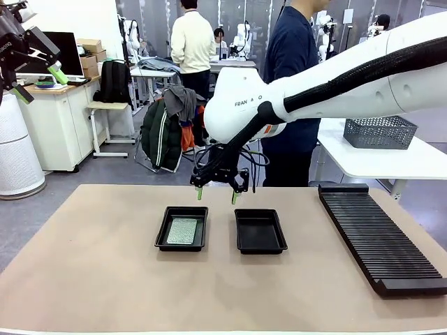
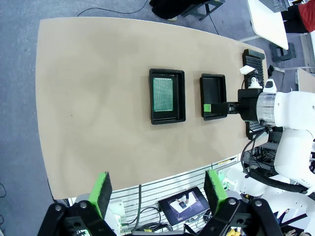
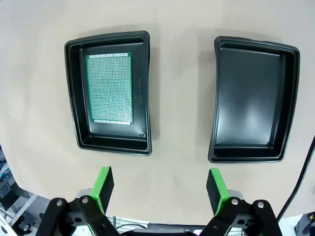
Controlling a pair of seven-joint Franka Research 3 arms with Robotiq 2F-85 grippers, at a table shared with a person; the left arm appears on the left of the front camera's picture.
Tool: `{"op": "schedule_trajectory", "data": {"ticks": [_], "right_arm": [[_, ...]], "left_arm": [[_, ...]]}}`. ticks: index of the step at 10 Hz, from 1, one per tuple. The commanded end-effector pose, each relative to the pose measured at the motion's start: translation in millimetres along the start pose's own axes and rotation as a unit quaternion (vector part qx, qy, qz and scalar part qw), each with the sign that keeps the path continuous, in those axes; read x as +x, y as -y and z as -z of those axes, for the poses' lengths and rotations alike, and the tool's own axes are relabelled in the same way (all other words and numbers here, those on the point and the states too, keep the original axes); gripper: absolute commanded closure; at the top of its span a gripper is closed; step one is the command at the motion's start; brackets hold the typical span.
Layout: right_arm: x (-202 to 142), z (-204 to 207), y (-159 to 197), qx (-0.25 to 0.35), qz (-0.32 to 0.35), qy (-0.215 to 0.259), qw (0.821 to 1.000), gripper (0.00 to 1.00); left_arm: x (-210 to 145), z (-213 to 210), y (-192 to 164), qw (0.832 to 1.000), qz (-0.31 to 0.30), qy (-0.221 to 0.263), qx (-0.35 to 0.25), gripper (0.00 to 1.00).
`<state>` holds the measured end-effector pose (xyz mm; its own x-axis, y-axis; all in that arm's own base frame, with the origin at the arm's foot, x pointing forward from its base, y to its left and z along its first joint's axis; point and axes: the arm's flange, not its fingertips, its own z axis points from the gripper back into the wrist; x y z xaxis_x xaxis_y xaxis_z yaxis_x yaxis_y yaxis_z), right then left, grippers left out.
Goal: Inspect and transfer BCBs to ESD trays.
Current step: Pick up the Blank PCB from the PCB Rack and place it in the left ESD tray, then pick up the ESD tray and place it on the left side of the table.
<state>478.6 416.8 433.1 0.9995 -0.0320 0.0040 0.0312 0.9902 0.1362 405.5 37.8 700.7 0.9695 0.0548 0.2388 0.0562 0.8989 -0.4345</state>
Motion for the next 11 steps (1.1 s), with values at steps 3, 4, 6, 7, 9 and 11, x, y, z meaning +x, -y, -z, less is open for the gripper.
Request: {"op": "schedule_trajectory", "data": {"ticks": [3,4,6,7,9,11], "right_arm": [[-1.3,0.6,-0.5,0.005,0.002,-0.001,1.000,0.00],[-1.3,0.6,-0.5,0.005,0.002,-0.001,1.000,0.00],[-1.3,0.6,-0.5,0.005,0.002,-0.001,1.000,0.00],[-1.3,0.6,-0.5,0.005,0.002,-0.001,1.000,0.00],[-1.3,0.6,-0.5,0.005,0.002,-0.001,1.000,0.00],[-1.3,0.6,-0.5,0.005,0.002,-0.001,1.000,0.00]], "left_arm": [[-1.2,0.2,-0.5,1.000,-0.002,0.000,0.000,0.00],[-1.2,0.2,-0.5,1.000,-0.002,0.000,0.000,0.00],[-1.2,0.2,-0.5,1.000,-0.002,0.000,0.000,0.00],[-1.2,0.2,-0.5,1.000,-0.002,0.000,0.000,0.00],[-1.2,0.2,-0.5,1.000,-0.002,0.000,0.000,0.00],[-1.2,0.2,-0.5,1.000,-0.002,0.000,0.000,0.00]]}}
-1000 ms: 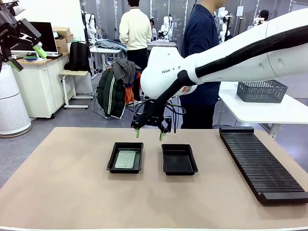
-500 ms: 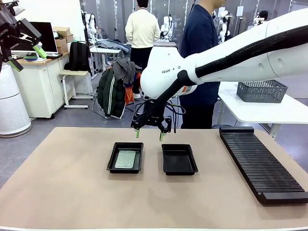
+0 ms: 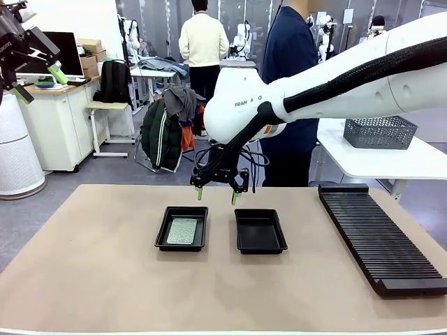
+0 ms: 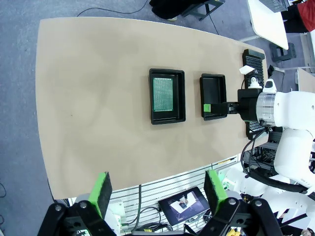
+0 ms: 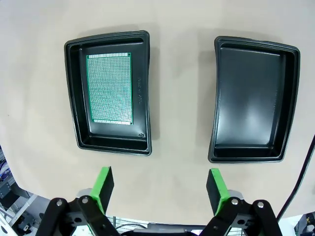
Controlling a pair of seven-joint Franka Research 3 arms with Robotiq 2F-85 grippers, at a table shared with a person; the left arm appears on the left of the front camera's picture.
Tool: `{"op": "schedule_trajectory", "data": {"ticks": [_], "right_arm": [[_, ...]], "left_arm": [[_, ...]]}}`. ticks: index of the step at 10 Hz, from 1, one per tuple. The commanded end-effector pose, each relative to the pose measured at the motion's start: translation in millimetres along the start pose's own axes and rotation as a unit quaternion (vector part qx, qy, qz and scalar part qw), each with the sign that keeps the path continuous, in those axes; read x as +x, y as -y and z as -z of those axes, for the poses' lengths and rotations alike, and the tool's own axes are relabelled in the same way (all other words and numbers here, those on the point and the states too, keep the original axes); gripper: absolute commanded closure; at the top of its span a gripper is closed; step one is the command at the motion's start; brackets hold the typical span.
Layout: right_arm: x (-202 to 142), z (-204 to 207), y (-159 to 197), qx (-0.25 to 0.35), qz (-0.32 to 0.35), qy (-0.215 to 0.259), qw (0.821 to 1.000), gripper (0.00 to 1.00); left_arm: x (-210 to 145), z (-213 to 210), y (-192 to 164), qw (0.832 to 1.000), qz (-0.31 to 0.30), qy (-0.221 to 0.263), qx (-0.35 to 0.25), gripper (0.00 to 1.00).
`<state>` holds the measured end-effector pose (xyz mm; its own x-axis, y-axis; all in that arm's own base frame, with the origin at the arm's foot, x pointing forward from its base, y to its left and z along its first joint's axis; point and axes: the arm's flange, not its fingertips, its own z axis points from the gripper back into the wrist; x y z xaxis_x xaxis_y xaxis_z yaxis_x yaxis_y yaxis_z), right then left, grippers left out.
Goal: Inspect and transfer BCBs to ESD trays.
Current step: Pick up the ESD tray and place it on the left side of the table.
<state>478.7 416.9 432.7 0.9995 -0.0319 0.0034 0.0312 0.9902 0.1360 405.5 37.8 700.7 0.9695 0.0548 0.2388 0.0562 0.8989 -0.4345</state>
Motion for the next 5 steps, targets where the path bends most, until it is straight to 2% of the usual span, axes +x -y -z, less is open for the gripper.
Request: {"op": "schedule_trajectory", "data": {"ticks": [1,5], "right_arm": [[-1.3,0.2,-0.4,0.005,0.002,-0.001,1.000,0.00],[-1.3,0.2,-0.4,0.005,0.002,-0.001,1.000,0.00]], "left_arm": [[-1.2,0.2,-0.5,1.000,-0.002,0.000,0.000,0.00],[-1.2,0.2,-0.5,1.000,-0.002,0.000,0.000,0.00]]}}
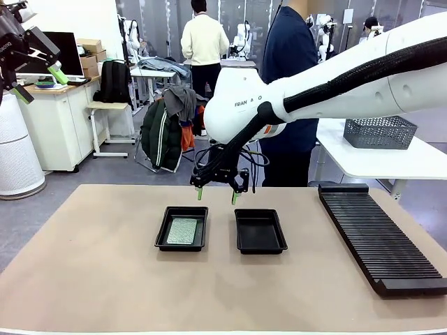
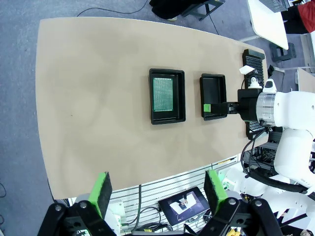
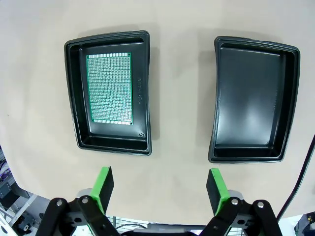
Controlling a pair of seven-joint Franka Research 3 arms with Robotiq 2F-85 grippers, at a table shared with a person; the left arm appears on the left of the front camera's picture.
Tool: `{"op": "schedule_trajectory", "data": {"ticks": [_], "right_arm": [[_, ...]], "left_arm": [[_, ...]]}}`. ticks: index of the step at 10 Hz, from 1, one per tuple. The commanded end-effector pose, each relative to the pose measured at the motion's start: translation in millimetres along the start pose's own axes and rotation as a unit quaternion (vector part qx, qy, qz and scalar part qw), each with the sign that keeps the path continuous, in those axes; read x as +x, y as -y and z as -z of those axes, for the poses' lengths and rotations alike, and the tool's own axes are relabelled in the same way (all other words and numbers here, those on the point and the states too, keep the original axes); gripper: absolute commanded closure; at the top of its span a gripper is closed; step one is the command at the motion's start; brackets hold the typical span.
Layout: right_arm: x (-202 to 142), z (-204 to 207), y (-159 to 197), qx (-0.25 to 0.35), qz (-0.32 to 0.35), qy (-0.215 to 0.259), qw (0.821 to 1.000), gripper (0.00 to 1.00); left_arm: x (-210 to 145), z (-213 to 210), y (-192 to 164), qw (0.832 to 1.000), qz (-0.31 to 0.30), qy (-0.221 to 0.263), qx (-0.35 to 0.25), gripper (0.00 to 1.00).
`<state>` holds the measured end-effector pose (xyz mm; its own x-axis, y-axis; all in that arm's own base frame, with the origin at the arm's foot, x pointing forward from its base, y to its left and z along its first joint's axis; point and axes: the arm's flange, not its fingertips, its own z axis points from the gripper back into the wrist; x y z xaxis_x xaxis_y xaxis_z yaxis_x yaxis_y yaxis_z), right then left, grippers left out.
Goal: Inspect and transfer BCBs to ESD trays.
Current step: Pick up the ESD tray and place it on the left side of the table.
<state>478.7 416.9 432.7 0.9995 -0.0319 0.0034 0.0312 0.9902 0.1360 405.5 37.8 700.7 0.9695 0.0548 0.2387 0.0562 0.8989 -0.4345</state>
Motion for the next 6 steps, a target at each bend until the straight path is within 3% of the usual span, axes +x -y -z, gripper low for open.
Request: {"op": "schedule_trajectory", "data": {"ticks": [1,6], "right_arm": [[-1.3,0.2,-0.4,0.005,0.002,-0.001,1.000,0.00],[-1.3,0.2,-0.4,0.005,0.002,-0.001,1.000,0.00]], "left_arm": [[-1.2,0.2,-0.5,1.000,-0.002,0.000,0.000,0.00],[-1.2,0.2,-0.5,1.000,-0.002,0.000,0.000,0.00]]}}
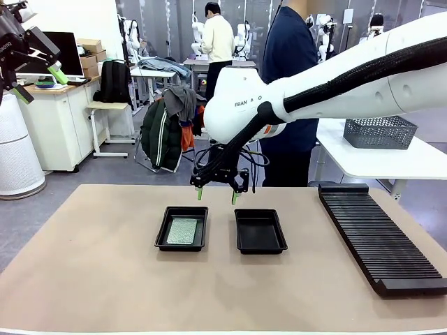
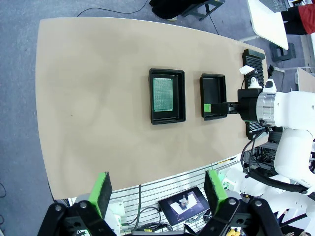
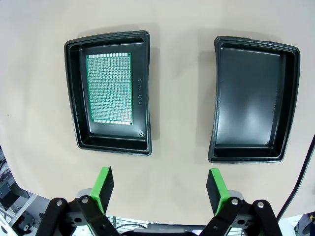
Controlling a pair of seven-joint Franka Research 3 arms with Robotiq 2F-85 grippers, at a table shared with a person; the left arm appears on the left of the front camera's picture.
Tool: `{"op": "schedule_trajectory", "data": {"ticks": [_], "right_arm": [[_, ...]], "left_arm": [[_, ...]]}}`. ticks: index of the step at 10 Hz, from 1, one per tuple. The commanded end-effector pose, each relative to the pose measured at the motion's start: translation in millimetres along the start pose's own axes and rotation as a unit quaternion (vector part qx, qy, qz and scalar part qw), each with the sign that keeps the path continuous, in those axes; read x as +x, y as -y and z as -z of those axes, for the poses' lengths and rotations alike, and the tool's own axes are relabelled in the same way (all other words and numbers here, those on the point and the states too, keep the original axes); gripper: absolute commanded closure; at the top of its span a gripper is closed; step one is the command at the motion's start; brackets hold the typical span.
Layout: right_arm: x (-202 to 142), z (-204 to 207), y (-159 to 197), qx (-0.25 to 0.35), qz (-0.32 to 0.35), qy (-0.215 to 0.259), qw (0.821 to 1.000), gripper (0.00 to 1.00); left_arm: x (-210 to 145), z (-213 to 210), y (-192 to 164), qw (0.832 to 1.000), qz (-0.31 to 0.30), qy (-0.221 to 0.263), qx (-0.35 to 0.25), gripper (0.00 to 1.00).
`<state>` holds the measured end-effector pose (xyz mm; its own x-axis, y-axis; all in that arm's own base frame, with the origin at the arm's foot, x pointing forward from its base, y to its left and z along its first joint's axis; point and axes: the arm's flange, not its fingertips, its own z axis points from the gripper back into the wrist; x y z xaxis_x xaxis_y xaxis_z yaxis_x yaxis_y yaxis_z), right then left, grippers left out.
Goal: Inspect and transfer BCBs to ESD trays.
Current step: Pick up the ESD tray and place it on the left side of the table.
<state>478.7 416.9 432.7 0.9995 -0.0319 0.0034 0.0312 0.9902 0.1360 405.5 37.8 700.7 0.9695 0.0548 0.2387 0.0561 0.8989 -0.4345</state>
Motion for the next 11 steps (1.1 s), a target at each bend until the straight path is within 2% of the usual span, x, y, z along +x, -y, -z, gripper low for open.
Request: {"op": "schedule_trajectory", "data": {"ticks": [1,9,11], "right_arm": [[-1.3,0.2,-0.4,0.005,0.002,-0.001,1.000,0.00],[-1.3,0.2,-0.4,0.005,0.002,-0.001,1.000,0.00],[-1.3,0.2,-0.4,0.005,0.002,-0.001,1.000,0.00]], "left_arm": [[-1.2,0.2,-0.5,1.000,-0.002,0.000,0.000,0.00],[0.0,0.0,0.0,1.000,0.000,0.000,0.000,0.00],[1.0,13.3,21.3,0.999,0.025,0.019,0.020,0.00]]}}
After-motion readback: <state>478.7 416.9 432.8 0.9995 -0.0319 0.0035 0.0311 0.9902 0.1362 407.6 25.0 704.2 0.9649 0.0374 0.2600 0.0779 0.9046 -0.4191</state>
